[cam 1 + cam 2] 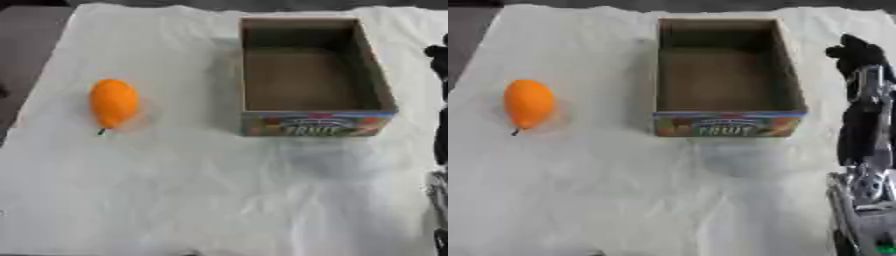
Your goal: Pick up objects on the table and place them in the box.
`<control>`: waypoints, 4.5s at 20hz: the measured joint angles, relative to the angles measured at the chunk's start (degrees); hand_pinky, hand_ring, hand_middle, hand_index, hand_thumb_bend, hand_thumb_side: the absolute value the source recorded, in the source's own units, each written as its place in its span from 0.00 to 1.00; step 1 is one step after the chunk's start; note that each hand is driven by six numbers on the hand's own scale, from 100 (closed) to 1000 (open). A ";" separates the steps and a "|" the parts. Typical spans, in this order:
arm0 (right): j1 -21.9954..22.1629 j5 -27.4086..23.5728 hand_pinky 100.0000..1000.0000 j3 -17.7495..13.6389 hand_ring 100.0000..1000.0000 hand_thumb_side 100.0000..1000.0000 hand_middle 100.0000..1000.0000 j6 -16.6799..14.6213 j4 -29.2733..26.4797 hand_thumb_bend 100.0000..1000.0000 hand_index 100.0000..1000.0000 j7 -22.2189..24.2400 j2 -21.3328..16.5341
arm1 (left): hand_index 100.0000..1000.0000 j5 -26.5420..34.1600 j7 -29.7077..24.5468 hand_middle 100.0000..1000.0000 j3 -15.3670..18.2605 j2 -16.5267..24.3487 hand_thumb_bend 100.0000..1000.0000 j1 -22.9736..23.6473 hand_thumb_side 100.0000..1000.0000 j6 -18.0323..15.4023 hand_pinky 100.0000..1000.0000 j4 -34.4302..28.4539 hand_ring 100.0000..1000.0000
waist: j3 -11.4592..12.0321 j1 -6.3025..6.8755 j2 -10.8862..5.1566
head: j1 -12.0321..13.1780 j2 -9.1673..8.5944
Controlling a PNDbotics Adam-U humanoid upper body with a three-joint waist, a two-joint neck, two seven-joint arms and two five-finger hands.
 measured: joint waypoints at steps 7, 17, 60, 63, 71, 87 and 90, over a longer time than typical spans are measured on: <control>0.00 0.00 0.92 0.00 0.85 0.99 0.63 0.01 0.00 0.00 0.80 0.01 0.00 | 0.84 -2.91 1.05 0.70 0.54 0.42 0.11 -0.15 0.74 1.12 0.42 0.00 0.41 | -0.11 0.41 -0.48 | -1.12 0.51; 0.56 -0.02 0.92 -0.01 0.85 0.99 0.63 0.43 0.00 0.00 0.80 0.02 -0.64 | 0.89 -9.95 -0.91 0.70 2.48 9.26 0.16 -5.51 0.64 6.04 0.47 0.00 0.46 | 0.67 2.22 -1.76 | -1.78 2.33; 1.54 0.04 0.93 1.74 0.85 0.98 0.63 2.51 0.00 0.00 0.80 2.06 -1.51 | 0.98 -41.40 -32.24 0.77 -26.98 25.47 0.84 -37.21 0.73 6.90 0.66 35.04 0.69 | -0.68 2.98 -2.34 | 1.12 1.89; 1.54 0.12 0.93 1.76 0.85 0.98 0.63 2.56 0.00 0.00 0.80 2.08 -1.50 | 0.99 -43.59 -34.47 0.78 -27.76 25.42 0.84 -37.21 0.75 4.94 0.67 35.95 0.71 | -0.69 3.04 -2.29 | 1.14 1.89; 1.56 0.20 0.93 1.82 0.85 0.98 0.63 2.86 0.00 0.00 0.80 2.37 -1.44 | 1.00 -49.66 -40.52 0.79 -27.62 25.54 0.76 -36.51 0.73 1.58 0.72 36.73 0.73 | -0.57 3.14 -2.26 | 1.14 1.89; 1.58 0.20 0.94 2.47 0.85 0.98 0.63 3.29 0.00 0.00 0.80 2.94 -0.99 | 1.00 -61.89 -52.34 0.81 -24.77 24.45 0.75 -36.37 0.70 4.42 0.72 34.92 0.76 | -0.41 2.58 -1.98 | 1.72 1.89; 1.58 0.20 0.94 2.48 0.85 0.98 0.63 3.34 0.00 0.00 0.80 3.09 -0.95 | 1.00 -66.74 -53.23 0.79 -24.56 23.32 0.73 -36.22 0.72 3.66 0.70 35.54 0.75 | -0.43 2.50 -1.94 | 1.84 1.89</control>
